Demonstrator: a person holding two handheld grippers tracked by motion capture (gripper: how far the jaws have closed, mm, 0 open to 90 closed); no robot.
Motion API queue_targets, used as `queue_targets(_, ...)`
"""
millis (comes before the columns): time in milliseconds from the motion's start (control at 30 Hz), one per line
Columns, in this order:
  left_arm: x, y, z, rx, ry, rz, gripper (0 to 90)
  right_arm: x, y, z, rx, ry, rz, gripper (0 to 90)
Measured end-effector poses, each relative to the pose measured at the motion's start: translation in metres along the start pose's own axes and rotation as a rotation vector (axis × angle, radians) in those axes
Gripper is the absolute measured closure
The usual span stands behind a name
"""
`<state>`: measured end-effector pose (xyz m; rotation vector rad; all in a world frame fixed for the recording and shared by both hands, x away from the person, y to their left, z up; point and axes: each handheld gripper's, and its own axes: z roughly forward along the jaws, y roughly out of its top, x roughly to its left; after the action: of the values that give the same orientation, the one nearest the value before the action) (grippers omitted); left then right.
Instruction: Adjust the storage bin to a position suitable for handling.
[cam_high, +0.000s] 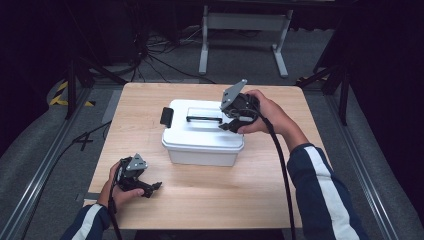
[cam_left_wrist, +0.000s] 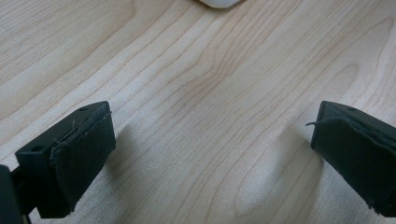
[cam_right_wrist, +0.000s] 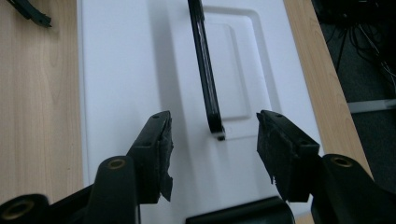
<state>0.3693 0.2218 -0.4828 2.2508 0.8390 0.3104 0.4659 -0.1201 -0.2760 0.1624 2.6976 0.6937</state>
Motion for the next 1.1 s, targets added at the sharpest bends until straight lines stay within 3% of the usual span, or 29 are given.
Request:
queue_targets(67, 0.000, 0.000, 0.000, 0.000, 0.000, 0.000, 0.2, 0.000, 0.003, 0.001, 0.006, 0.005, -0.005, 47.3)
queue_targets(233, 0.000, 0.000, 0.000, -0.001, -0.002, 0.000, 0.3, -0.001, 0.023, 0.013, 0.137, 0.015, -0.067, 58.7)
queue_targets(433, 0.000, 0.000, 0.000, 0.000, -0.003, 0.001, 0.5, -0.005, 0.030, 0.021, 0.227, 0.015, -0.102, 65.9)
queue_targets(567, 0.000, 0.000, -0.001, 0.006, -0.007, 0.002, 0.5, -0.005, 0.040, 0.024, 0.219, 0.042, -0.119, 71.6)
queue_targets(800, 0.000, 0.000, -0.001, 0.008, -0.007, -0.001, 0.5, -0.003, 0.048, 0.030, 0.227, 0.039, -0.146, 83.0)
queue_targets(1100, 0.000, 0.000, -0.001, 0.004, -0.007, 0.002, 0.4, -0.004, 0.049, 0.028, 0.209, 0.017, -0.165, 84.5)
